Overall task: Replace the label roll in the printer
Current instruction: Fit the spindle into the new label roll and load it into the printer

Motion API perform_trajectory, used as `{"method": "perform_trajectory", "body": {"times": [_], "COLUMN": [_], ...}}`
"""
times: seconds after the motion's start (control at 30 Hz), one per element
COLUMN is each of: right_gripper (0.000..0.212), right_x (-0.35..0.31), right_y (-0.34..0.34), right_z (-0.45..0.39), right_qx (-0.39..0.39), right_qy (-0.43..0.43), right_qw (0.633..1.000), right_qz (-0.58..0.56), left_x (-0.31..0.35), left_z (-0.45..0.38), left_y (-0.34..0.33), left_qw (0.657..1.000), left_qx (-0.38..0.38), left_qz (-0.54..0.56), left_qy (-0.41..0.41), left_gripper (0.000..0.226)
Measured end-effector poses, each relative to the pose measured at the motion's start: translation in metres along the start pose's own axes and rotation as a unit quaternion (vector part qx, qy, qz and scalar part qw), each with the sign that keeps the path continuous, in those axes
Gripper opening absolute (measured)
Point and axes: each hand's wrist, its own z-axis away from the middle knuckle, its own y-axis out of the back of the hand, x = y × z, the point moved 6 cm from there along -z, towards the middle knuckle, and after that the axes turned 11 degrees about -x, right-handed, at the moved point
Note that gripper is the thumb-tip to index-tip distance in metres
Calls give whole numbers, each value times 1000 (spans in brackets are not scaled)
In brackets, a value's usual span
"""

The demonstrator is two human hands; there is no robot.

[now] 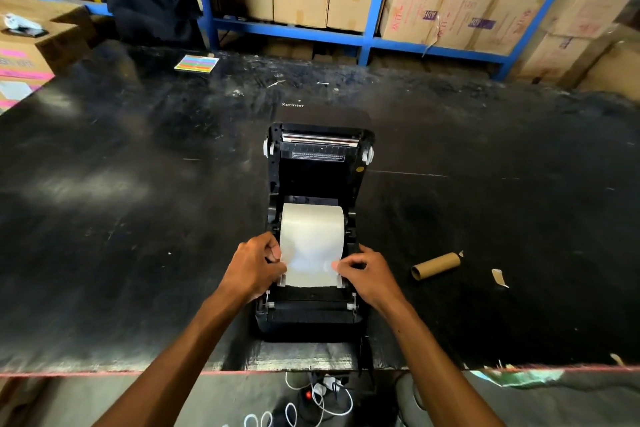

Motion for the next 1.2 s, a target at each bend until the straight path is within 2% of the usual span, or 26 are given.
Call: {"method": "perform_trajectory", "body": {"times": [0.1,0.23,0.4,0.47,0.57,0.7,0.83,0.9,0.97,1.03,1.1,1.2], "right_gripper": [27,14,21,25,18,20,21,18,7,18,25,22], "right_x": [3,3,0,1,3,1,3,-2,-6,-7,-8,-5], "right_y": [-3,0,-2,-3,-2,2,-1,0,3,4,-7,-18], "right_z": [0,-2,2,3,-1,-1,4,11,25,42,54,56], "right_qx": [-3,-9,7,-3,-22,21,10,14,56,83,38,-6], "right_qy": [-3,-10,-9,-13,-20,-1,10,27,59,111,163,176], "right_qw": [1000,1000,999,999,999,1000,1000,1000,997,990,982,976], "right_qz": [6,21,37,33,21,15,8,-2,-12,26,89,131], "left_x": [-2,-2,1,0,-1,-1,-3,-2,0,0,0,1], "left_z": [2,3,1,1,1,0,2,3,0,-4,-6,-6], "left_y": [3,6,3,5,8,7,8,6,5,3,2,1], "left_qw": [999,999,1000,1000,999,999,999,999,1000,1000,999,999], "left_qx": [22,36,-1,2,12,-11,16,28,16,-7,-19,-26], "left_qz": [24,36,-4,20,45,28,46,36,7,-19,-32,-41], "left_qy": [-1,-5,-6,5,8,13,12,3,8,20,22,14], "left_gripper": [19,21,22,18,18,18,19,20,20,19,20,22]}}
